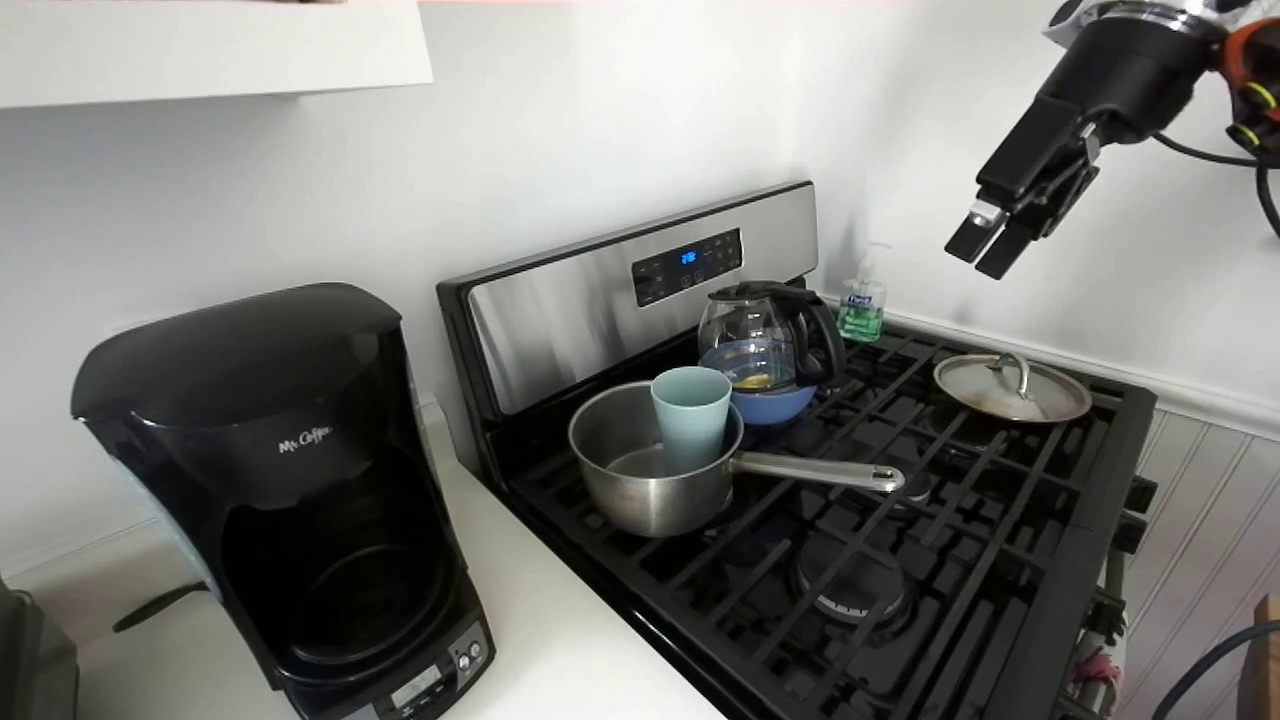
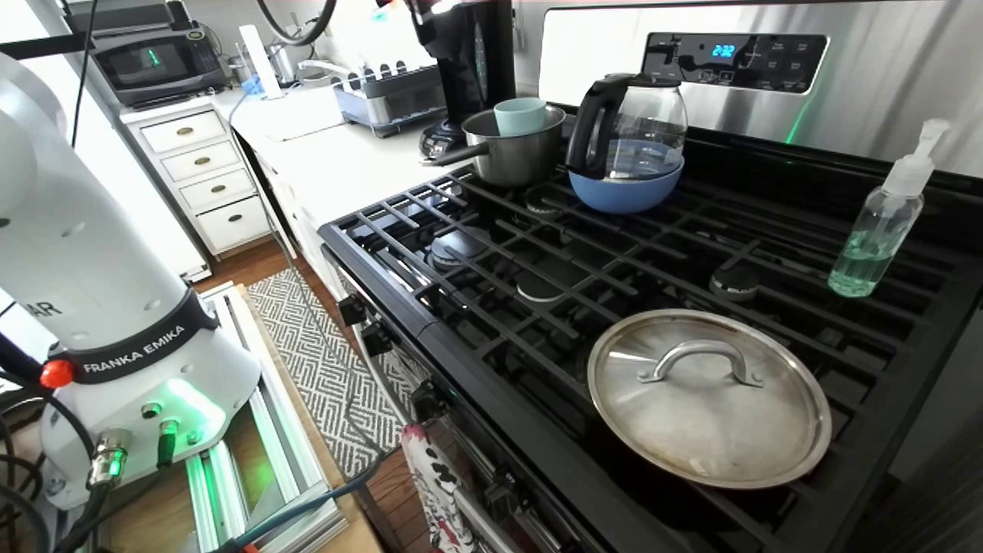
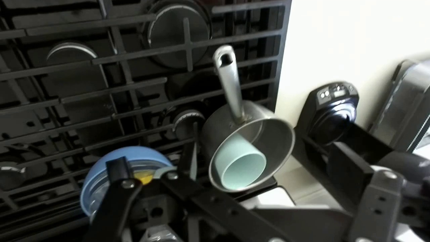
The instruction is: Put the lid on the left counter
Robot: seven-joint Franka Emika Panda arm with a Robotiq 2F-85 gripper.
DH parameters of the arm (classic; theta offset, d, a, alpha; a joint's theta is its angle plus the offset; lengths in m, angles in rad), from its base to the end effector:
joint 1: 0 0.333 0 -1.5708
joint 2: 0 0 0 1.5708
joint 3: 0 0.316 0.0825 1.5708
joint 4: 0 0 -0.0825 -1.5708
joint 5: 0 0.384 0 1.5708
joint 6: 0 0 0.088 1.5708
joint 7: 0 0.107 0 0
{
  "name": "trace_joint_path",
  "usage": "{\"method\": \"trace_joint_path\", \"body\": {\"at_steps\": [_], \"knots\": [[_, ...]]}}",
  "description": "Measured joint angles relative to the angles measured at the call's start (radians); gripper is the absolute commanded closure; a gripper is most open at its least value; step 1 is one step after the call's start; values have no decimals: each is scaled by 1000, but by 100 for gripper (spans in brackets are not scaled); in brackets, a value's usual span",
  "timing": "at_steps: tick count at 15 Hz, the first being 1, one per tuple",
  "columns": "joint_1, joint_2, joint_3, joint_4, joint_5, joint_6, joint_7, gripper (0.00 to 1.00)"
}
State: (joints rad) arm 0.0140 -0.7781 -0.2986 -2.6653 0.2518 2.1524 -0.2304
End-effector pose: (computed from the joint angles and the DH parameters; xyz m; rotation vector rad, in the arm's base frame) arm 0.3331 -0.0906 0.4870 -2.7301 0.1525 -0.4421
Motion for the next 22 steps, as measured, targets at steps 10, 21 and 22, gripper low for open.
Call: {"method": "trace_joint_path", "body": {"at_steps": [10, 21, 22], "knots": [[-203, 269, -83, 138, 16, 106, 141, 0], [-205, 268, -68, 138, 16, 106, 138, 0], [-207, 269, -65, 137, 16, 106, 139, 0]]}}
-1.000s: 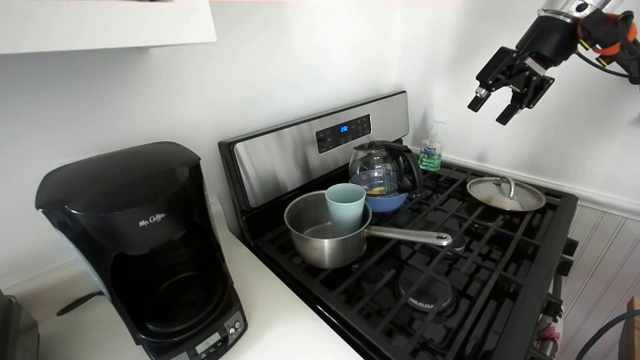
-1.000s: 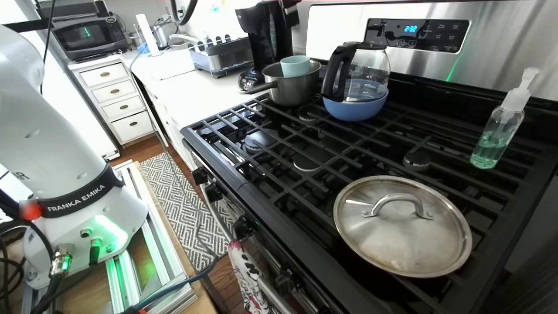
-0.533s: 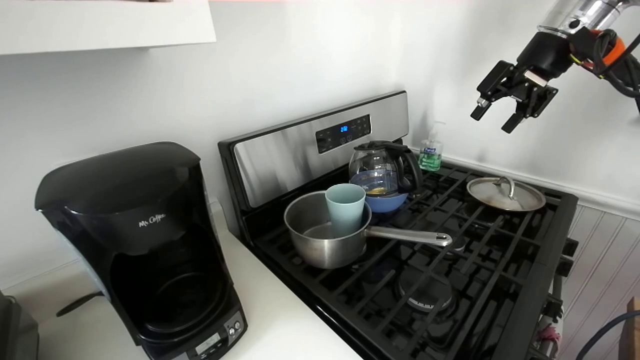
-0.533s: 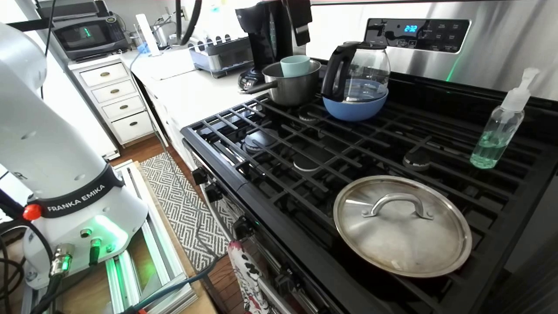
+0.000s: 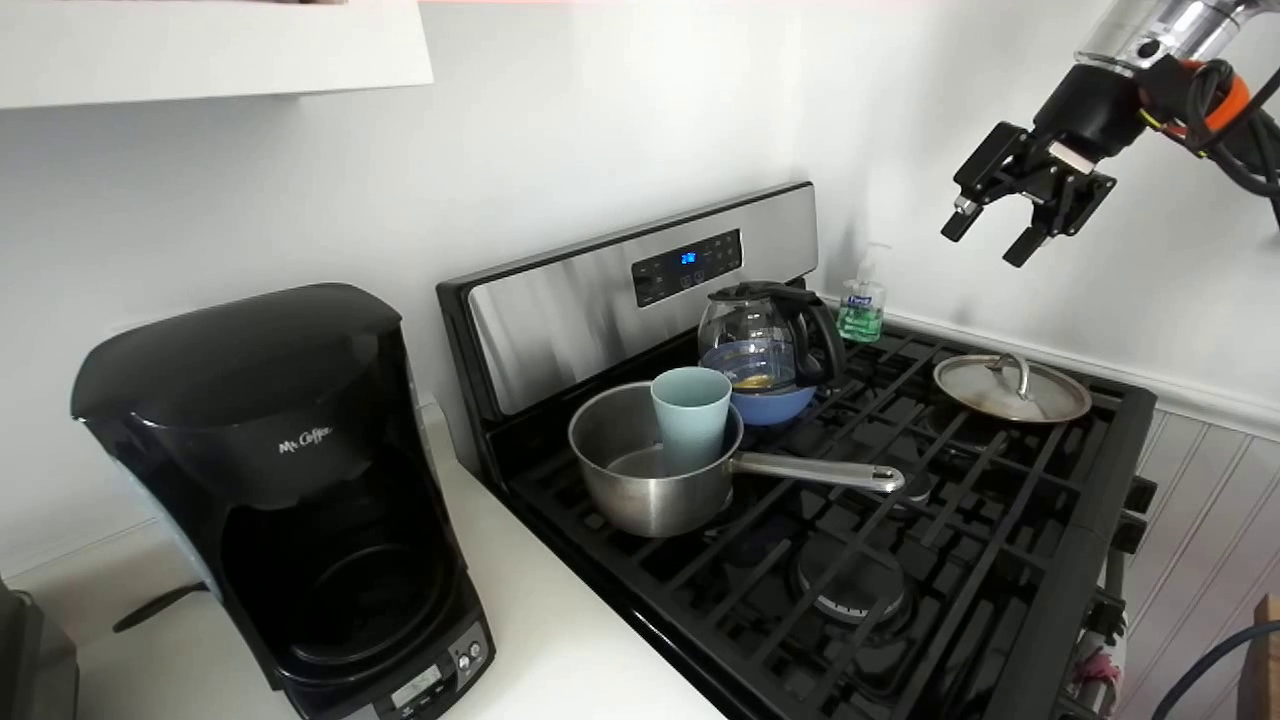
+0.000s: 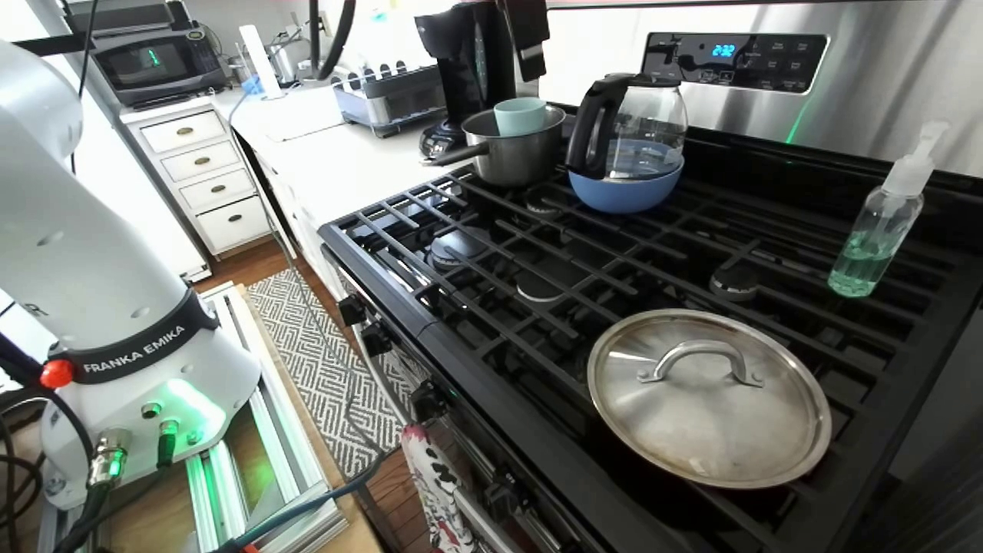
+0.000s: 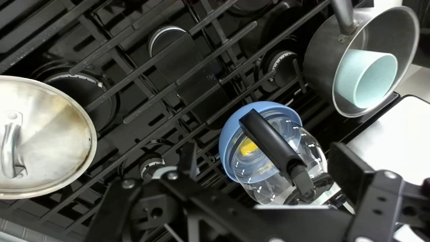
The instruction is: Put the lid on the left counter
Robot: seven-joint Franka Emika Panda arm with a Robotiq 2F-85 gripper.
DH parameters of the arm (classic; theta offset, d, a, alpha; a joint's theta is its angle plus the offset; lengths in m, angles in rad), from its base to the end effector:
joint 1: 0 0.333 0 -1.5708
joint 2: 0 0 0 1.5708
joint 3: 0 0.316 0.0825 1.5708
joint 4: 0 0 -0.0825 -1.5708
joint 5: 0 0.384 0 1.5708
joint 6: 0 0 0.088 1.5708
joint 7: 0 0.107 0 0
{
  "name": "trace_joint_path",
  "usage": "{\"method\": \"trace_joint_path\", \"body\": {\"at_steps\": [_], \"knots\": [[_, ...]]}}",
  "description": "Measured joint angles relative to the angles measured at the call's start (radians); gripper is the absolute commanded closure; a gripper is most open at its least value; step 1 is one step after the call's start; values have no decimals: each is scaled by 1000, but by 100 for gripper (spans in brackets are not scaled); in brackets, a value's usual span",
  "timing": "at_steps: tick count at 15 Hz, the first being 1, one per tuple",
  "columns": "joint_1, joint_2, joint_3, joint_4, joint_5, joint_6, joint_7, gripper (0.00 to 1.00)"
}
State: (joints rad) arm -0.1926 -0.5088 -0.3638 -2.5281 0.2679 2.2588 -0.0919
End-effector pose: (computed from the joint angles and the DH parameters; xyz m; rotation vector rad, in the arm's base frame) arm 0.3538 -0.2175 0.4624 -2.6684 0.8117 -0.4344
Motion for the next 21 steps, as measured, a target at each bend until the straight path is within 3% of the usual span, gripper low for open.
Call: {"method": "trace_joint_path", "body": {"at_steps": [5, 12, 21], "knots": [[-44, 51, -6, 3, 0, 43, 30, 0], [-121, 228, -117, 83, 7, 47, 15, 0], [-128, 244, -106, 91, 8, 46, 10, 0]]}}
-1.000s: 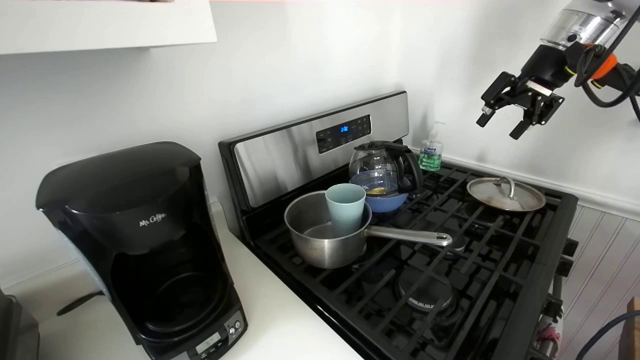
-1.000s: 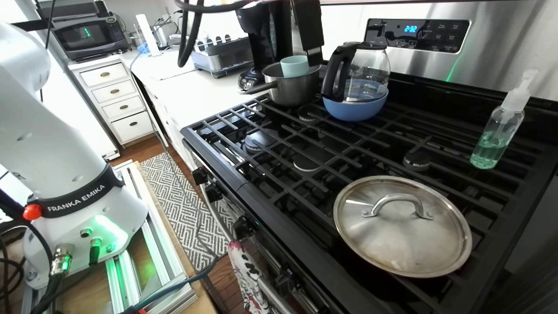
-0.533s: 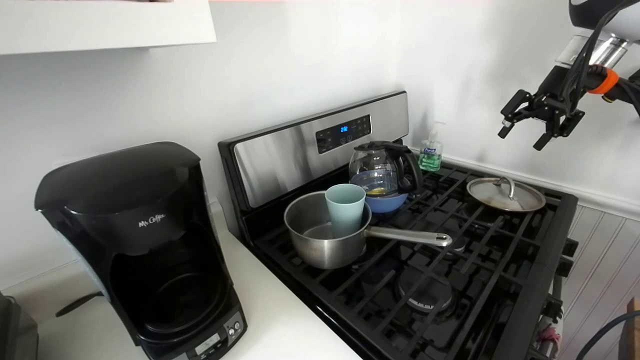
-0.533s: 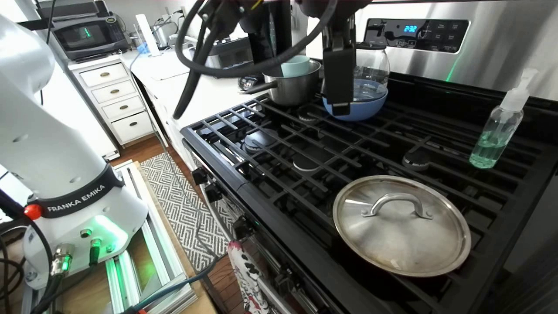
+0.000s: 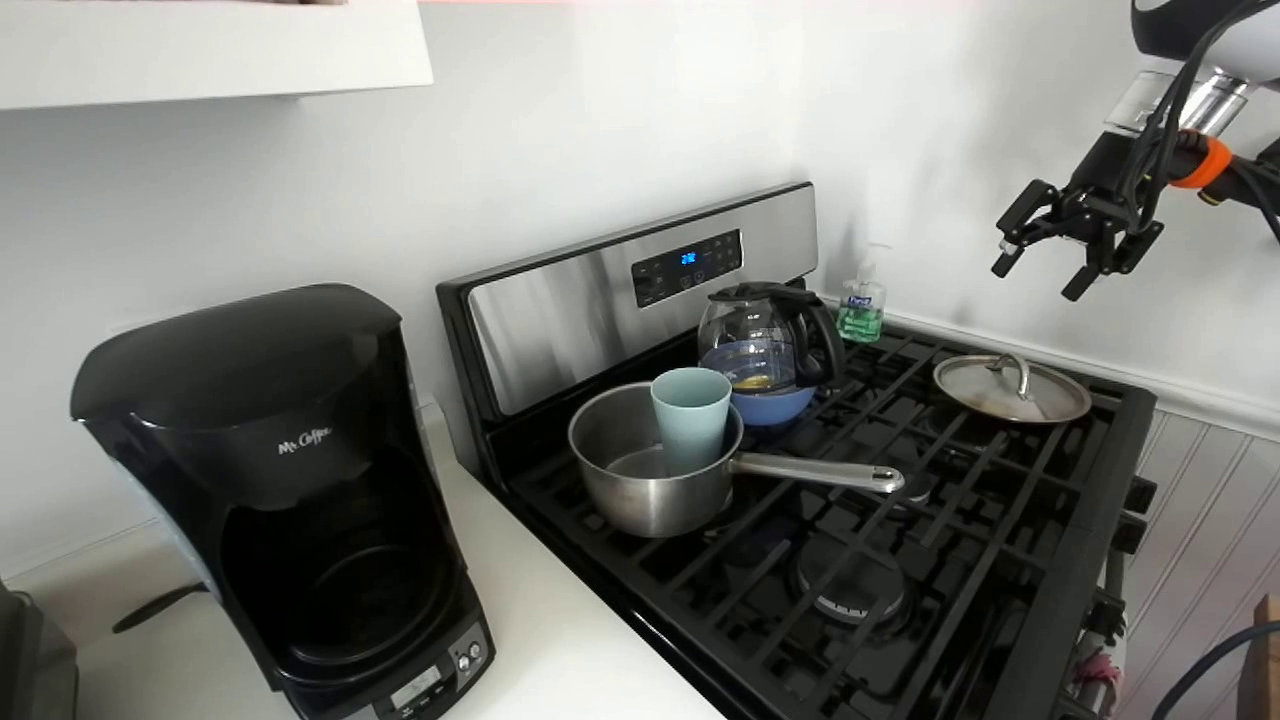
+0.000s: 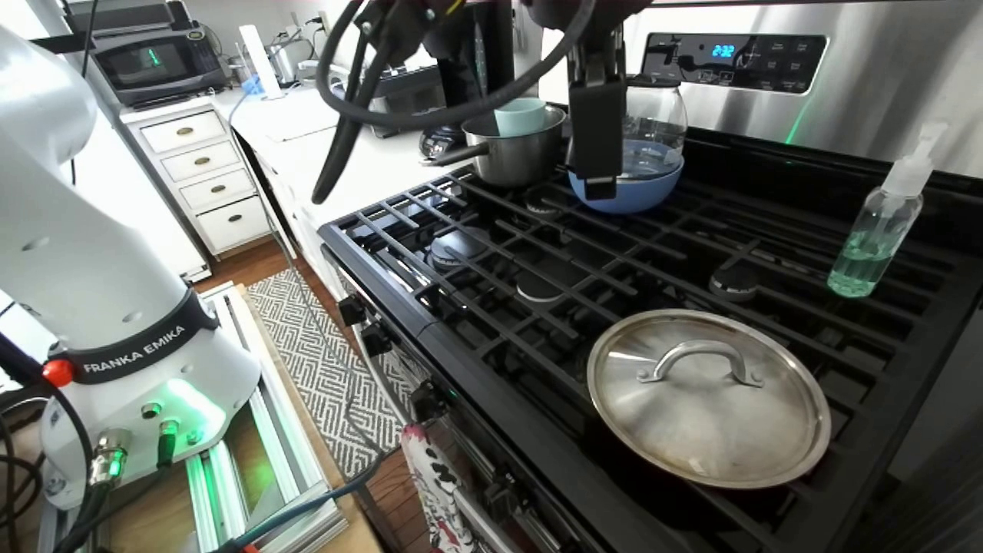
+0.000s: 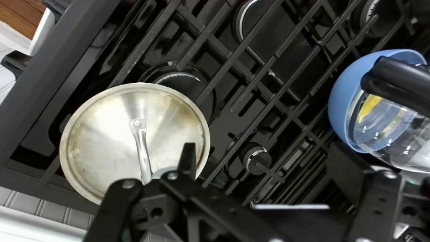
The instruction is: Put the lid on the left counter
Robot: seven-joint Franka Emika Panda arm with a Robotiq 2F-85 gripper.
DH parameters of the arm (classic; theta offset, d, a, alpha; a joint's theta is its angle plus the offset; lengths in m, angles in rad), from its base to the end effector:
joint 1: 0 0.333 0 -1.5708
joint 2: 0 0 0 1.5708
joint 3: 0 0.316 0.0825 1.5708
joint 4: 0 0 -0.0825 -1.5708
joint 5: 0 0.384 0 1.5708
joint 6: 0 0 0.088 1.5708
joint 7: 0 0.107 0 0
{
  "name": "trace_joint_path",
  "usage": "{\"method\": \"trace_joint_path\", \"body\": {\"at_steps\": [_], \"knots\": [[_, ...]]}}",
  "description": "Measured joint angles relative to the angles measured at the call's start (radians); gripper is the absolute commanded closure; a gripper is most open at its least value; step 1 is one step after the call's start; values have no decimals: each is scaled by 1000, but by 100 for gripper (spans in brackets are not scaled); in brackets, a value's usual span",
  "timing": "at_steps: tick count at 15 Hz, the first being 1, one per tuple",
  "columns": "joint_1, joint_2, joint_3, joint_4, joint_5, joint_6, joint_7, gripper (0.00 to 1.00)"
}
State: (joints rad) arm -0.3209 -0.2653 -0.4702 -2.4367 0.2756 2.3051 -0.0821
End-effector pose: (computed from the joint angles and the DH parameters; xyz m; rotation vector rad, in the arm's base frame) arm 0.3290 -0.3275 0.4043 -2.5906 1.2144 -0.3248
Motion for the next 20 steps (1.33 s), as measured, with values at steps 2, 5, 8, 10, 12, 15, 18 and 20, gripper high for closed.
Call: {"method": "trace_joint_path", "body": {"at_steps": [2, 5, 8, 10, 12, 15, 18, 20], "knots": [[0, 0, 0, 0, 0, 0, 0, 0], [0, 0, 0, 0, 0, 0, 0, 0], [0, 0, 0, 0, 0, 0, 0, 0], [-5, 11, 1, 1, -7, 28, 11, 0], [-21, 49, 2, 11, -28, 76, 36, 0], [-52, 151, 2, 54, -79, 143, 97, 0], [-74, 276, 1, 122, -130, 160, 164, 0], [-83, 358, 0, 168, -157, 159, 195, 0]]}}
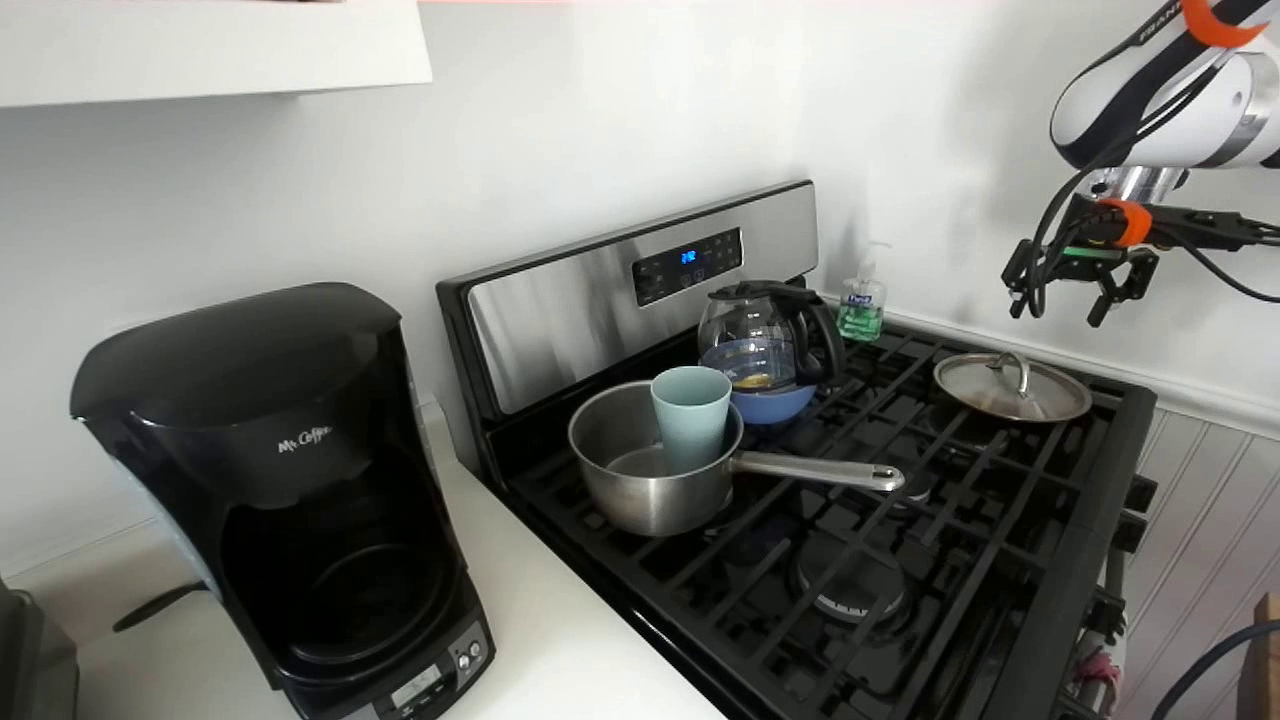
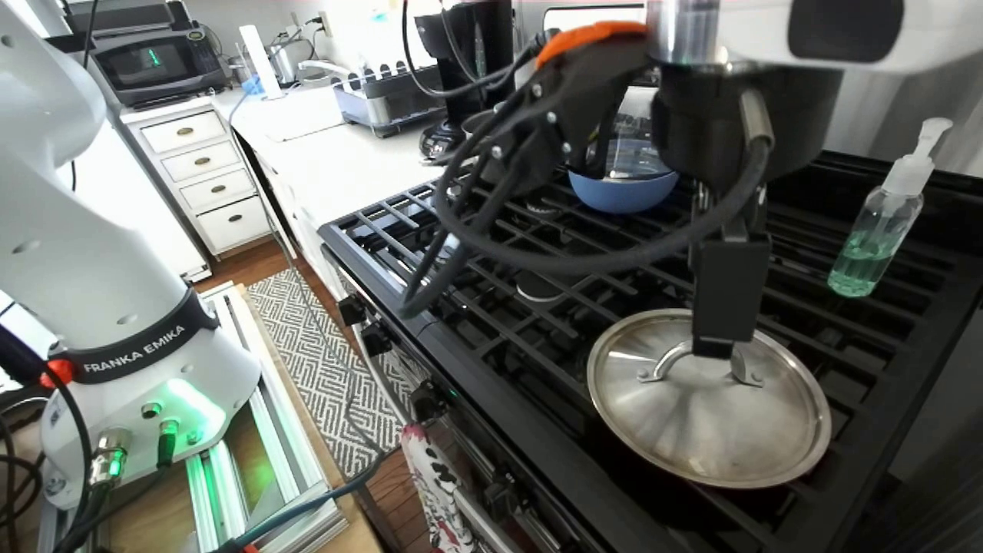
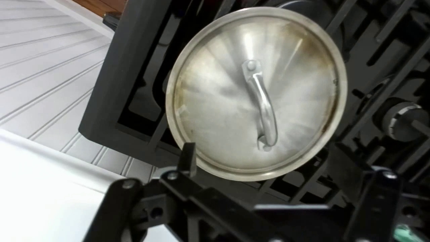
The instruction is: Put the lid on the left counter
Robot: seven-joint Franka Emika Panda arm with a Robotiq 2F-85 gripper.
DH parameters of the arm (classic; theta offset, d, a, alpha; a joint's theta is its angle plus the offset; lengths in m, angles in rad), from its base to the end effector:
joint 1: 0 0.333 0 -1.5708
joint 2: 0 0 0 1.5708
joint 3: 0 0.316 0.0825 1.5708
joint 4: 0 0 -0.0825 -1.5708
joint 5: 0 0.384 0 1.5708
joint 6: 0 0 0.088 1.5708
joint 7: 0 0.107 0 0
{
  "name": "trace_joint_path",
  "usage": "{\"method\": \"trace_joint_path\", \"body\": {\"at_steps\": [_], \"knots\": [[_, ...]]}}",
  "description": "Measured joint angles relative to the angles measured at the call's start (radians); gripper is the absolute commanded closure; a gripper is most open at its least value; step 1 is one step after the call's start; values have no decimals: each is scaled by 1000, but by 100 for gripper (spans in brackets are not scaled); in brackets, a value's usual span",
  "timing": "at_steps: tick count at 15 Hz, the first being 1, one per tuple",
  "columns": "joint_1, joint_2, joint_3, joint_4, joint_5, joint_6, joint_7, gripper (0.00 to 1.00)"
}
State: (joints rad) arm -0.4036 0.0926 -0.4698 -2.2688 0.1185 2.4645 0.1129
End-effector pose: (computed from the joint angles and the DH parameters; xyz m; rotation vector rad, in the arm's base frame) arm 0.3465 -0.4124 0.3331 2.6909 -1.5954 0.1887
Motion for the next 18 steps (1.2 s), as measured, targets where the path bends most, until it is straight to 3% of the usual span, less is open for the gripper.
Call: {"method": "trace_joint_path", "body": {"at_steps": [4, 9, 11, 18], "knots": [[-2, 125, 9, 64, -2, 4, -4, 0], [-2, 186, 63, 92, 14, 53, -55, 0], [-2, 195, 81, 97, 14, 60, -67, 26], [-9, 222, 92, 101, 14, 60, -84, 77]]}}
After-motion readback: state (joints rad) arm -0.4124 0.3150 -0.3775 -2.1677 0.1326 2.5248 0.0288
